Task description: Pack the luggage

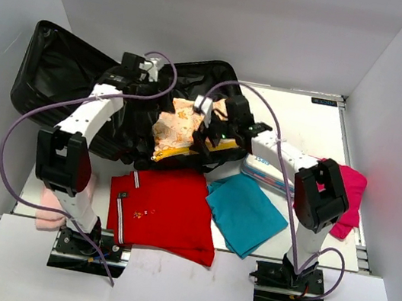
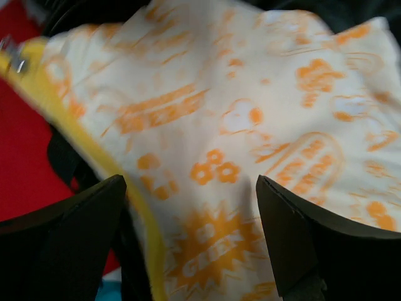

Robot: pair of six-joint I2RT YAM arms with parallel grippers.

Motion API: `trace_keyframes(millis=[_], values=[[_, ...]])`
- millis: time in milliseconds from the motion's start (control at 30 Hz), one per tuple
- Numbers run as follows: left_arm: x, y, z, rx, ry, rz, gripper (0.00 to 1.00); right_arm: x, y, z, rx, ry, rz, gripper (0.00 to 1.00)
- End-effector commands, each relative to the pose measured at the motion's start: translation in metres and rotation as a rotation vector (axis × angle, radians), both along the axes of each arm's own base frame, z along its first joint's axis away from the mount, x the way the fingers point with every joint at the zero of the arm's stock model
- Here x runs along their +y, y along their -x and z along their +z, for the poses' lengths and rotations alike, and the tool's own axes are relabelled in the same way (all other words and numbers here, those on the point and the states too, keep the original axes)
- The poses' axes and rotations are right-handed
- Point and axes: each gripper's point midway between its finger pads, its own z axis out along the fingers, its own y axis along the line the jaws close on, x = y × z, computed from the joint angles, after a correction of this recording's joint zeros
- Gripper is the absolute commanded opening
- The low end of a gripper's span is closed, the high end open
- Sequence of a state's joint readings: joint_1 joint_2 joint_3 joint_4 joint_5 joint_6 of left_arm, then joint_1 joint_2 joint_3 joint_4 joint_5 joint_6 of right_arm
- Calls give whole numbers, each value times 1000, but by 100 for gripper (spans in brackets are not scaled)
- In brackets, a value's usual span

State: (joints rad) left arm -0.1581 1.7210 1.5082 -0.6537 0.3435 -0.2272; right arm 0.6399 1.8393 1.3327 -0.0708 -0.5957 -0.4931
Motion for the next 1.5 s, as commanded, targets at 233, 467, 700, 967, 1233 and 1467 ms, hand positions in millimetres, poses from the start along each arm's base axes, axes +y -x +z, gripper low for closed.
trace_keyframes(millis=[233, 467, 700, 967, 1233, 1467], values=[[-46, 23, -44, 175, -12, -167, 100, -28, -91, 53, 270, -47, -678, 90], [-47, 27, -76, 293, -68, -190, 80, -62, -104, 8, 361, 46, -861, 90], [-48, 20, -84, 291, -71, -209, 19, -66, -89, -40, 475, 108, -866, 85], [-38, -30, -93, 170, -54, -125, 0, -75, -126, -62, 409, 94, -987, 24], [-30, -77, -86, 56, -59, -97, 3, -50, -154, -56, 519, 15, -938, 25], [-32, -58, -49, 30, -51, -156, 93, -47, -135, -10, 444, -26, -823, 52]])
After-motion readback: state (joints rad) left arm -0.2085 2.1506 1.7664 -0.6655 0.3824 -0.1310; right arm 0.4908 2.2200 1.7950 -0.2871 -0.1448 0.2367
